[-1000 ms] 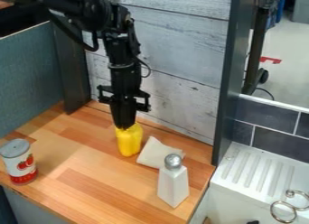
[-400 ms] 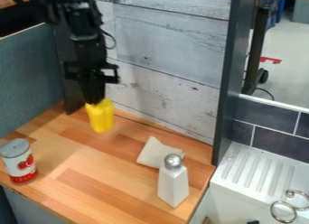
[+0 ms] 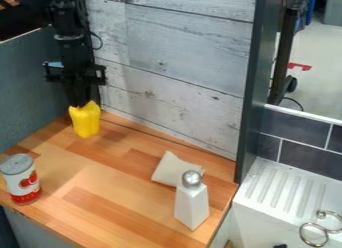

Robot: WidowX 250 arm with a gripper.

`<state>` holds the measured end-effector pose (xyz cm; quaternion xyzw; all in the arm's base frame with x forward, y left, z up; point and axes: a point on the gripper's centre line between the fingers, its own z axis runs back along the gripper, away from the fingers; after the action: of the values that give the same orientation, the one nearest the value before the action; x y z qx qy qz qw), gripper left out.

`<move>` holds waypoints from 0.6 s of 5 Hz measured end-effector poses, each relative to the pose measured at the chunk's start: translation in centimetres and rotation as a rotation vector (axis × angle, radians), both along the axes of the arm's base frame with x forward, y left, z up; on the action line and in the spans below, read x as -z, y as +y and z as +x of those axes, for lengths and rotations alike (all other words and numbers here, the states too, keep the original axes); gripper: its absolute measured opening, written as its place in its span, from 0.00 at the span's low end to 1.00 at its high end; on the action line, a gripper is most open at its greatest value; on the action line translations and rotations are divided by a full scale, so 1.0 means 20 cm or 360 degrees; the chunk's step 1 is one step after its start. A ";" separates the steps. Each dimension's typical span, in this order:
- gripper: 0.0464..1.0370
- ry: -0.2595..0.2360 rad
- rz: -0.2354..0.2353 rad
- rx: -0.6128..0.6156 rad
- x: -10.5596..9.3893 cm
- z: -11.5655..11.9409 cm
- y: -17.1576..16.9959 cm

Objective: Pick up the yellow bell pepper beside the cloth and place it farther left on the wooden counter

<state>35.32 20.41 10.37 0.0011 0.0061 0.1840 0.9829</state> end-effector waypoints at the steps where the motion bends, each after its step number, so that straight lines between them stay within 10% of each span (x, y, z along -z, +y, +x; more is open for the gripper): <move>1: 0.05 0.0059 0.0026 -0.0040 0.05 0.00 0.04; 3: 0.05 0.0123 0.0006 -0.0028 0.15 -0.01 0.03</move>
<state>35.10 21.10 7.43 0.0098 0.0438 0.1924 0.9803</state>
